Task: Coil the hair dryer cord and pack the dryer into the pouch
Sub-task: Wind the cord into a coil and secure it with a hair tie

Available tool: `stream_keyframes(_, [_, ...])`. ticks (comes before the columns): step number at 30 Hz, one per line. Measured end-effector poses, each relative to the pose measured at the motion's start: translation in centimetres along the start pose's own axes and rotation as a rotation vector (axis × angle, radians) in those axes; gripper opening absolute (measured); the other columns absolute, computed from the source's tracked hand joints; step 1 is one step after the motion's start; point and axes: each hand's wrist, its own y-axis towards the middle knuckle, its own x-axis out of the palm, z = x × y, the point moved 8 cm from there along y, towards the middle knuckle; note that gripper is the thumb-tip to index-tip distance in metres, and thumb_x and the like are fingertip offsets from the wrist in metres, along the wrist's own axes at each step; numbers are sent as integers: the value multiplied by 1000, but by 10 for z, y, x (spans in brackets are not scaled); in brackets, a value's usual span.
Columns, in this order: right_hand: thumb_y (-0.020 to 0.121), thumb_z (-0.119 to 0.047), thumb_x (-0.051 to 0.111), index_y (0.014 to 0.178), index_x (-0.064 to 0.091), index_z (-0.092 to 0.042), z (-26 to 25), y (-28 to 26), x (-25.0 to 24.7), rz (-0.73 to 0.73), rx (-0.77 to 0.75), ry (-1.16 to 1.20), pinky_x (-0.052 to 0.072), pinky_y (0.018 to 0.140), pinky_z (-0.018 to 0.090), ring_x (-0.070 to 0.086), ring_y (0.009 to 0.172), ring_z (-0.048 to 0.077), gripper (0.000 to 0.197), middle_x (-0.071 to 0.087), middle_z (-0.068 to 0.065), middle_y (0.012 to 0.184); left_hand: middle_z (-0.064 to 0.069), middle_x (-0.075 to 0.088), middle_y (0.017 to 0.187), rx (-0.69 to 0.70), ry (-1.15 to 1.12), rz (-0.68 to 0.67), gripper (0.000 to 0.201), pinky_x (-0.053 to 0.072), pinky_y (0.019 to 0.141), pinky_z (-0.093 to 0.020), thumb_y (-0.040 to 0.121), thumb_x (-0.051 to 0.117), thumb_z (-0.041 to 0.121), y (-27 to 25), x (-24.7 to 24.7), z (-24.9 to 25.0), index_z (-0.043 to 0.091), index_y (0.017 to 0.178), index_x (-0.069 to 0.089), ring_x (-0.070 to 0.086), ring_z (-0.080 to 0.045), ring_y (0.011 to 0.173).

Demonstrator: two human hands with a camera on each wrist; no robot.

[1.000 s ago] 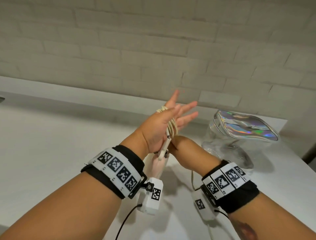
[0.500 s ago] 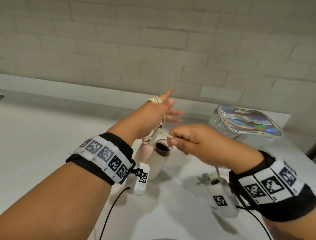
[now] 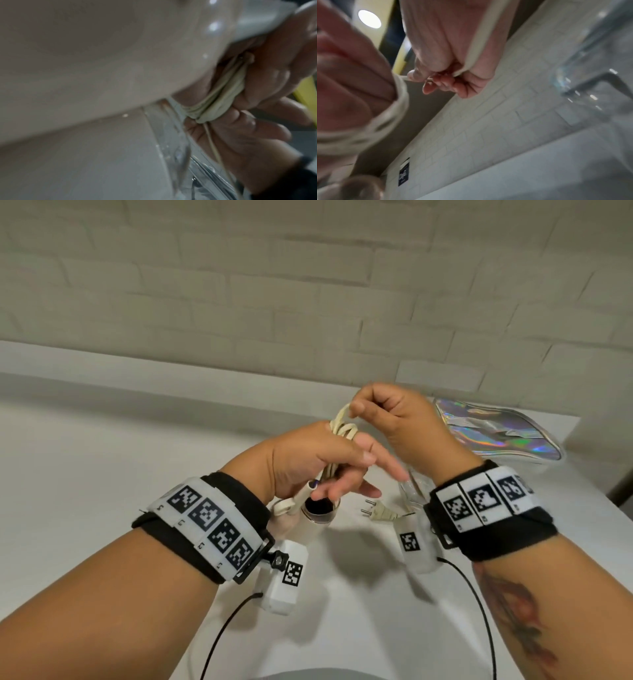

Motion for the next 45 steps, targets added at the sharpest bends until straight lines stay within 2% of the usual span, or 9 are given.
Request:
stream_keyframes(4, [94,-1,43,70,51,-21,36,-16,28,-56,340,251,42,46,20,49,38,-2,32,56,-10,43,-11,71,68,87,-63,167,48,42,98,-51,90,35,1,7,-9,4,8,133,54,64,-12,52])
stream_keyframes(8, [94,-14,48,78,52,-22,55,-27,51,-164,356,-71,36,45,21,43,37,5,19,46,-2,53,-11,71,110,140,-212,430,51,50,84,-34,97,28,0,10,-39,0,14,145,38,69,-18,103])
stream_keyframes(13, [93,-34,50,92,62,-22,47,-42,55,-280,204,-358,35,52,18,48,53,2,17,52,-7,61,-12,63,124,180,-274,617,55,33,114,-33,98,29,-2,10,-64,-3,12,150,28,61,-22,120])
stream_keyframes(22, [95,-24,50,98,65,-11,-38,-43,25,-432,-124,-728,36,72,24,61,95,26,21,67,7,108,-10,73,102,-82,-51,452,39,45,96,-36,100,42,31,9,-57,-10,19,135,52,70,-19,90])
stream_keyframes(25, [92,-29,50,91,67,-14,-63,-30,-4,-305,-182,-667,38,67,23,60,79,21,22,66,1,86,-8,72,67,-86,59,322,51,49,90,-44,98,33,52,8,-40,-4,22,91,73,63,-17,53])
stream_keyframes(28, [91,-33,54,89,65,-21,-63,-19,-25,-180,-118,-646,41,64,24,53,68,7,16,60,-8,74,-5,56,45,-68,11,70,79,47,102,-45,78,37,79,4,-23,-3,13,102,73,45,-13,34])
stream_keyframes(32, [89,-29,59,84,64,-17,-45,-2,-26,-55,-4,-411,41,54,16,49,52,3,14,52,-10,60,-11,45,40,-48,155,-115,30,50,96,-45,91,53,34,4,3,2,18,85,77,41,-31,46])
stream_keyframes(40, [72,-22,51,55,68,-28,51,-19,28,13,418,184,34,49,27,43,53,21,25,56,23,67,-6,57,49,161,-81,84,38,51,91,-34,95,38,13,7,-22,23,5,122,63,43,-6,32])
stream_keyframes(45, [94,-22,50,82,61,-34,44,-40,51,-57,256,-128,41,64,24,46,60,5,21,53,-16,66,3,51,46,189,-176,273,39,49,72,-25,99,35,19,10,-49,16,6,121,65,37,-6,33])
